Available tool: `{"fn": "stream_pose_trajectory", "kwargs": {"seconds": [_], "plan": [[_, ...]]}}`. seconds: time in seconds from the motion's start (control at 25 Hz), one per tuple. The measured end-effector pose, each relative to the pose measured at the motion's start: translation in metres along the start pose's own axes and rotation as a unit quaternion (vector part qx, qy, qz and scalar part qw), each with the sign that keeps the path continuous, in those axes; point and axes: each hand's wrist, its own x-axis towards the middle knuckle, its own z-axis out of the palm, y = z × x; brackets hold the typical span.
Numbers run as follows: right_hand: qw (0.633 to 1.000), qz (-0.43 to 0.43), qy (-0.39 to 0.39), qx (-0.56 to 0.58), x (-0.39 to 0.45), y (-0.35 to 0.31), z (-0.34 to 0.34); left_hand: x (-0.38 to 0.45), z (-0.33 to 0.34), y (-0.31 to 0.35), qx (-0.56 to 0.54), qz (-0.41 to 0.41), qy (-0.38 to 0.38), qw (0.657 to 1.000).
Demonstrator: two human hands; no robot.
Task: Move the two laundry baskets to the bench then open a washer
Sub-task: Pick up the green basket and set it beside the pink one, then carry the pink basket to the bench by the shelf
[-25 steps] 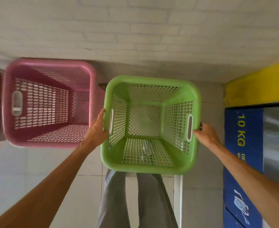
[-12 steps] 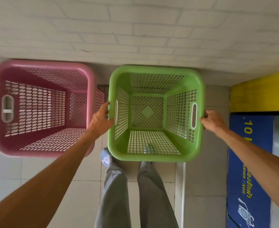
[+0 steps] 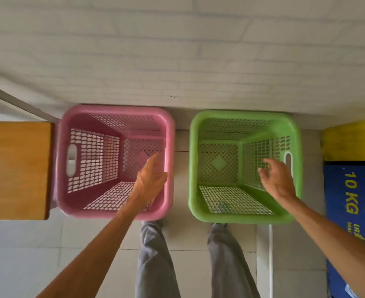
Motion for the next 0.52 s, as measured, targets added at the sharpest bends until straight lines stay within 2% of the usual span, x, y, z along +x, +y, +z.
{"fn": "stream_pose_trajectory", "kwargs": {"seconds": [0.12, 0.2, 0.28, 0.36, 0.44, 0.52], "plan": [[0.997, -0.053, -0.021, 0.045, -0.025, -0.091, 0.039, -0.017, -0.094, -0.046, 0.046, -0.014, 0.076, 0.996], [0.996, -0.063, -0.021, 0.055, -0.036, -0.142, 0.065, -0.024, -0.147, -0.075, 0.075, -0.015, 0.129, 0.989], [0.994, -0.071, -0.051, 0.067, -0.048, -0.191, 0.099, -0.023, -0.200, -0.108, 0.094, -0.031, 0.157, 0.983], [0.992, -0.062, -0.088, 0.059, -0.051, -0.229, 0.128, -0.016, -0.237, -0.140, 0.107, -0.084, 0.159, 0.978], [0.995, -0.021, -0.087, 0.045, -0.047, -0.254, 0.149, -0.005, -0.254, -0.165, 0.113, -0.129, 0.141, 0.975], [0.996, 0.017, -0.074, 0.057, -0.043, -0.264, 0.159, 0.006, -0.255, -0.178, 0.109, -0.131, 0.123, 0.978]]}}
